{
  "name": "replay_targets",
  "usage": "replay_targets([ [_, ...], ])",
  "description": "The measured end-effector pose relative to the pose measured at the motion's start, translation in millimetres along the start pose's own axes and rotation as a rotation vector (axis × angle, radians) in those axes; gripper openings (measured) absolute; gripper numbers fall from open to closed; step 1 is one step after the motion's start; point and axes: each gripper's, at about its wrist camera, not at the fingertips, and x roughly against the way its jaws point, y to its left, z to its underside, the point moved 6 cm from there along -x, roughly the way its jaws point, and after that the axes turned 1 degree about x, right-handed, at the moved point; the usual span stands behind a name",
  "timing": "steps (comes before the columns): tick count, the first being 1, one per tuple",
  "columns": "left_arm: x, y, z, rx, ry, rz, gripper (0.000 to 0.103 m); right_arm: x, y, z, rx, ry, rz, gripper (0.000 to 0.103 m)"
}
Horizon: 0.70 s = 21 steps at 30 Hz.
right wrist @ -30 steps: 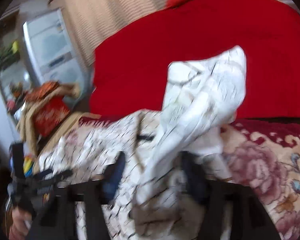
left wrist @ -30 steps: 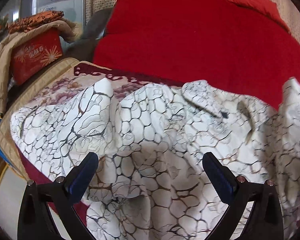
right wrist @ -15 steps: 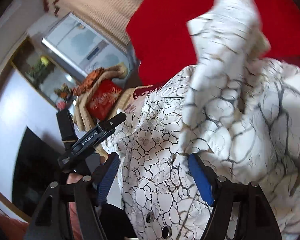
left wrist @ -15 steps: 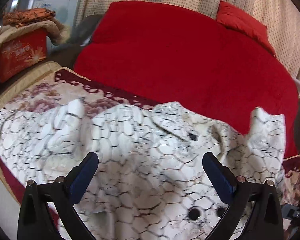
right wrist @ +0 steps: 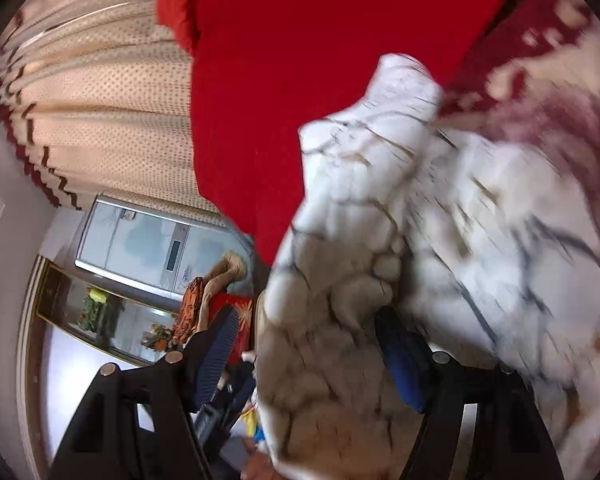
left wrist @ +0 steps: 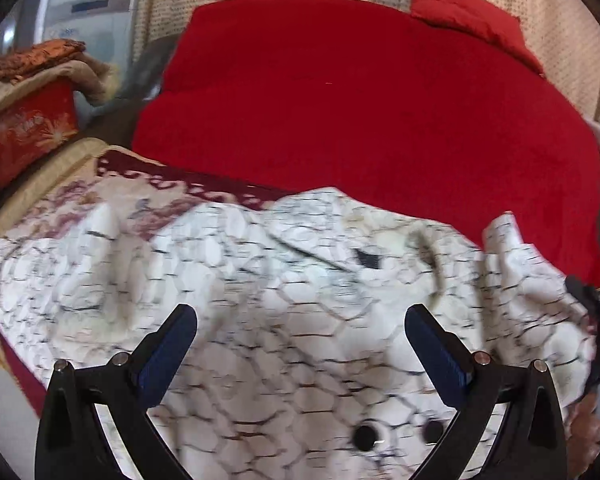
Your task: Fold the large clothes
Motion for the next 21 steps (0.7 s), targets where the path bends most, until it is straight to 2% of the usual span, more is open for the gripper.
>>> replay_targets([
  [3,10,26,-3,-0.001,-0.041,-0.080,0.103,-14,17,7,0.115,0.006,0.012,0.075],
  [4,14,37,-5,0.004,-0.057,-0.104,0.103,-19,26,15,0.153,0.032,0.001,0.075],
  [6,24,59,-9,0.024,-0.087,-0.132,0.103,-30,43,30,0.232,0.103,-0.015,0.075],
  [9,35,93,-15,0.078,-0.108,-0.152,0.103,-49,73,70,0.481,0.233,0.046,0.075],
  [12,42,117,-16,0.140,-0.114,-0.152,0.103,-61,86,111,0.642,0.387,0.086,0.075],
  [15,43,127,-17,0.174,-0.113,-0.140,0.103,-69,83,150,0.834,0.488,0.205,0.075],
  [18,42,118,-16,0.147,-0.112,-0.109,0.103,-66,72,174,0.975,0.556,0.315,0.075],
  [21,38,90,-14,0.075,-0.097,-0.026,0.103,-57,61,184,1.123,0.608,0.409,0.075],
])
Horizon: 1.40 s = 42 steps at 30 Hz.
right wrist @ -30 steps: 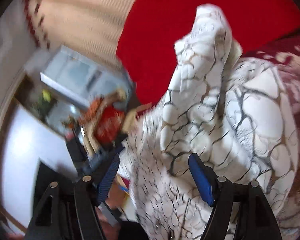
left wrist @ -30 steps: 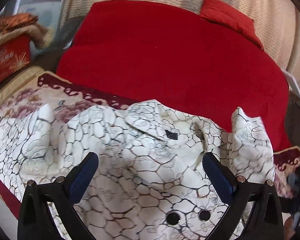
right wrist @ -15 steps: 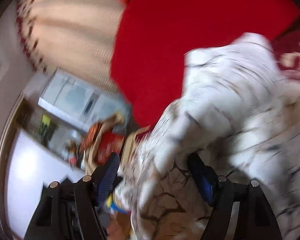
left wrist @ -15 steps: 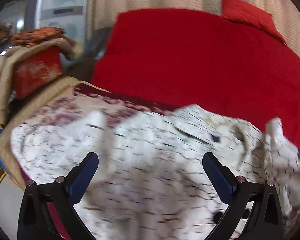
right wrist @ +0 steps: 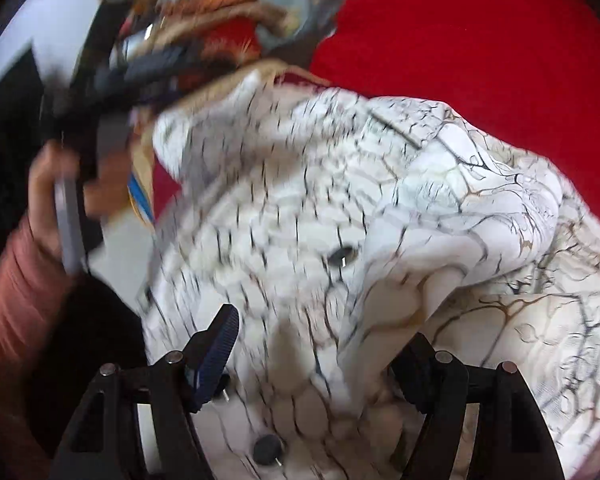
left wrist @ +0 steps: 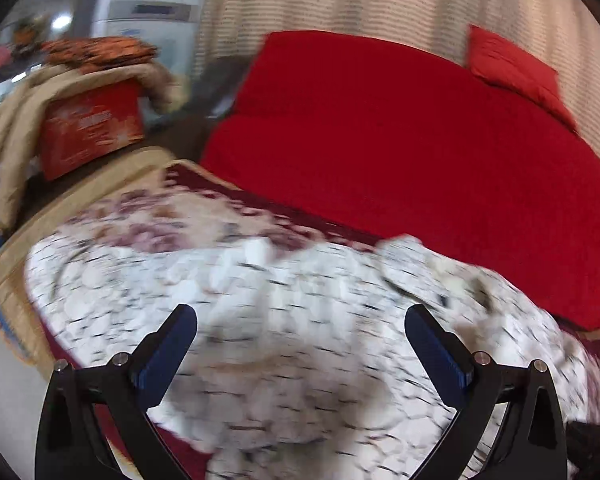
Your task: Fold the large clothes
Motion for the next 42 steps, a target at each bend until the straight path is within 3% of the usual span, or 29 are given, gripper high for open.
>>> replay_targets([
  [3,-13,-40,8,-0.052,0.077,0.155,0.103,25,-2,10,0.038,-0.007,0.005,0.074],
  [6,-30,-80,13,-0.077,0.151,0.263,0.103,56,-17,18,-0.012,-0.046,0.021,0.074],
  [9,-55,-124,21,-0.157,0.230,0.312,0.103,86,-48,29,-0.170,-0.119,-0.001,0.074],
  [11,-67,-144,29,-0.145,0.307,0.328,0.103,101,-74,37,-0.317,-0.181,-0.046,0.074],
  [14,-55,-171,24,-0.133,0.289,0.399,0.103,111,-111,46,-0.499,-0.256,-0.061,0.074],
  [18,-46,-201,22,-0.262,0.218,0.328,0.103,108,-137,57,-0.635,-0.273,-0.102,0.067],
  [21,-60,-224,39,-0.389,0.231,0.223,0.103,98,-139,58,-0.629,-0.243,-0.061,0.059],
  [24,-75,-235,60,-0.540,0.230,0.070,0.103,85,-139,62,-0.631,-0.179,-0.024,0.059],
  [25,-78,-232,65,-0.569,0.229,0.042,0.096,83,-139,62,-0.631,-0.171,-0.016,0.059],
  [26,-82,-229,71,-0.577,0.255,0.035,0.075,83,-138,62,-0.632,-0.172,-0.017,0.059],
  [27,-84,-224,72,-0.566,0.278,0.044,0.062,84,-139,61,-0.636,-0.175,-0.022,0.059],
  [28,-85,-219,73,-0.538,0.307,0.067,0.036,84,-139,60,-0.640,-0.176,-0.027,0.059],
  [29,-83,-211,70,-0.493,0.329,0.107,0.023,83,-141,60,-0.646,-0.176,-0.028,0.058],
  [32,-74,-190,59,-0.398,0.322,0.204,0.013,86,-142,61,-0.650,-0.176,-0.030,0.058],
  [34,-62,-170,49,-0.329,0.298,0.264,0.012,86,-142,60,-0.651,-0.177,-0.029,0.058],
  [38,-34,-125,31,-0.231,0.235,0.316,0.011,86,-141,63,-0.664,-0.182,-0.029,0.058],
  [42,-25,-95,28,-0.196,0.246,0.370,0.011,85,-141,62,-0.687,-0.191,-0.030,0.058],
])
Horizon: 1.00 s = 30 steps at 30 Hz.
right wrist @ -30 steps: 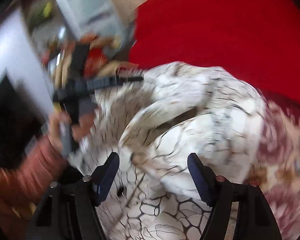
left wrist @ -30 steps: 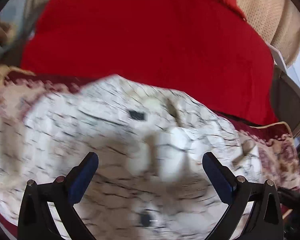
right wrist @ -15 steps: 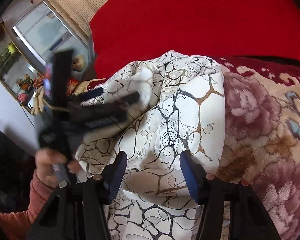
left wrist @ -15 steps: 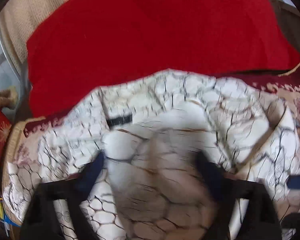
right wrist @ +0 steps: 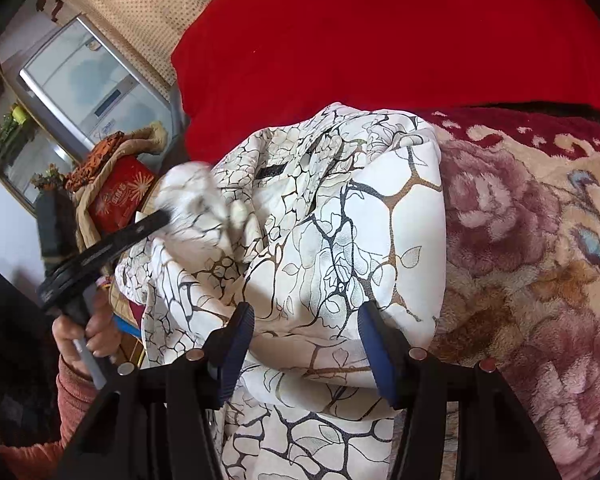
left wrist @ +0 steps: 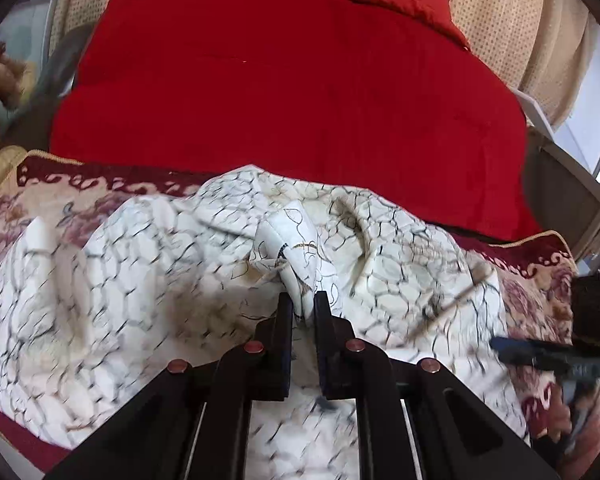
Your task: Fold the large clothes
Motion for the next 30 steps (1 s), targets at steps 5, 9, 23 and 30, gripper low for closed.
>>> replay_targets([
  [5,9,5,23,-0.116,0.041,-0.020,0.030,4,2,-1,-0.022,0.002,-0.020,0.059],
  [9,20,24,24,-0.089,-0.009,-0.128,0.082,12,1,-5,-0.057,-0.019,-0.059,0.060],
  [23,-59,36,14,0.205,0.161,-0.072,0.047,5,33,-11,-0.027,-0.110,-0.120,0.061],
  [30,-25,-7,2,-0.015,-0.004,-0.001,0.011,25,5,-28,-0.139,-0.264,0.001,0.064],
])
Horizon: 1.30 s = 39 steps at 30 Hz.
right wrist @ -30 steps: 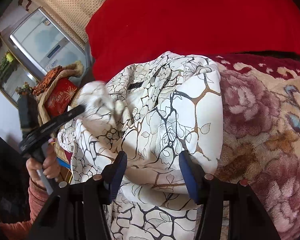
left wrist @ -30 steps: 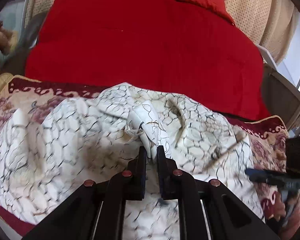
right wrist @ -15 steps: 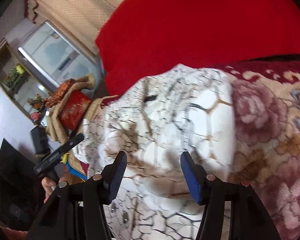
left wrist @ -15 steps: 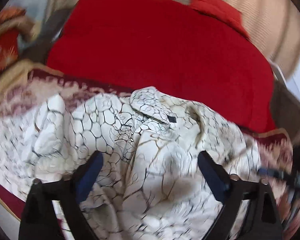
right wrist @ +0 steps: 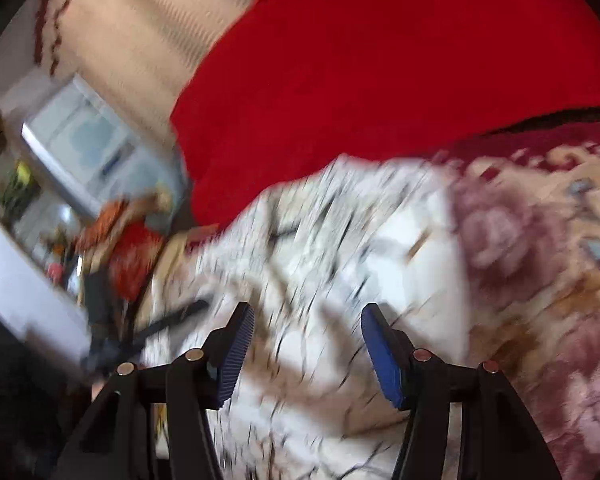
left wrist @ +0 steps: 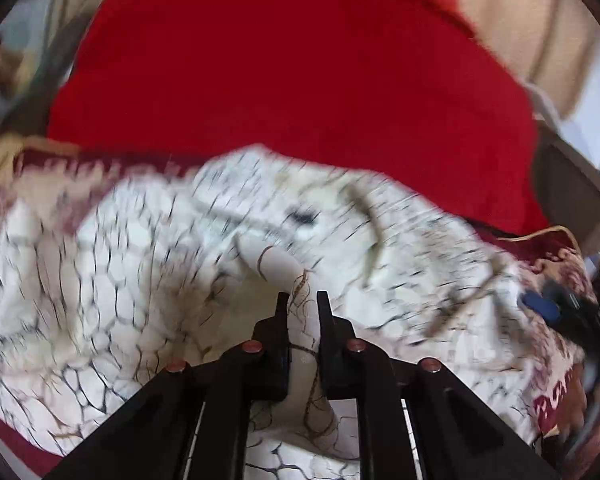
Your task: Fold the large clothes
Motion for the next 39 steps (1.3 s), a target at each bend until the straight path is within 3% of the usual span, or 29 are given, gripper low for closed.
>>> replay_targets([
  [3,18,-6,-6,-0.048,-0.084,0.013,0.011,13,-21,-21,-0.040,-0.107,0.122,0.087],
  [5,25,-5,-7,-0.045,-0.100,0.025,0.011,8,-32,-27,-0.054,-0.087,0.168,0.087],
  [8,32,-4,-9,-0.044,-0.118,0.029,0.011,-19,-34,-26,-0.038,0.009,0.146,0.087],
  [10,37,-4,-12,-0.051,-0.144,0.020,0.011,-38,-32,-19,-0.005,0.069,0.156,0.072],
  [11,41,-4,-15,-0.056,-0.170,0.010,0.011,-50,-26,-15,0.035,0.089,0.185,0.038],
  [12,42,-3,-18,-0.057,-0.187,0.004,0.011,-59,-22,-12,0.103,0.113,0.253,0.023],
  [15,49,2,-30,-0.034,-0.257,-0.039,0.010,-59,-11,-13,0.191,0.090,0.324,0.012],
  [18,49,11,-38,0.001,-0.283,-0.113,0.013,-46,-6,-27,0.211,0.004,0.336,0.011],
  [20,26,17,-32,-0.015,-0.180,-0.192,0.019,-50,-18,-28,0.173,0.009,0.334,0.011],
  [23,-13,31,-12,-0.105,0.003,-0.430,0.022,-65,-45,-24,0.112,0.055,0.382,0.012],
  [24,-18,34,-8,-0.117,0.029,-0.449,0.022,-65,-50,-25,0.075,0.062,0.364,0.016],
  [27,-3,38,-13,-0.081,-0.014,-0.418,0.028,-52,-49,-32,-0.010,0.051,0.290,0.019],
  [29,22,40,-20,-0.050,-0.113,-0.410,0.048,-38,-43,-36,-0.011,0.014,0.290,0.020],
  [32,47,34,-24,-0.034,-0.219,-0.373,0.064,-18,-29,-39,0.046,-0.045,0.303,0.020],
  [35,43,24,-20,-0.075,-0.203,-0.358,0.068,4,-6,-38,0.130,-0.106,0.308,0.022],
  [39,11,14,-5,-0.102,-0.077,-0.355,0.069,17,28,-28,0.233,-0.091,0.251,0.022],
])
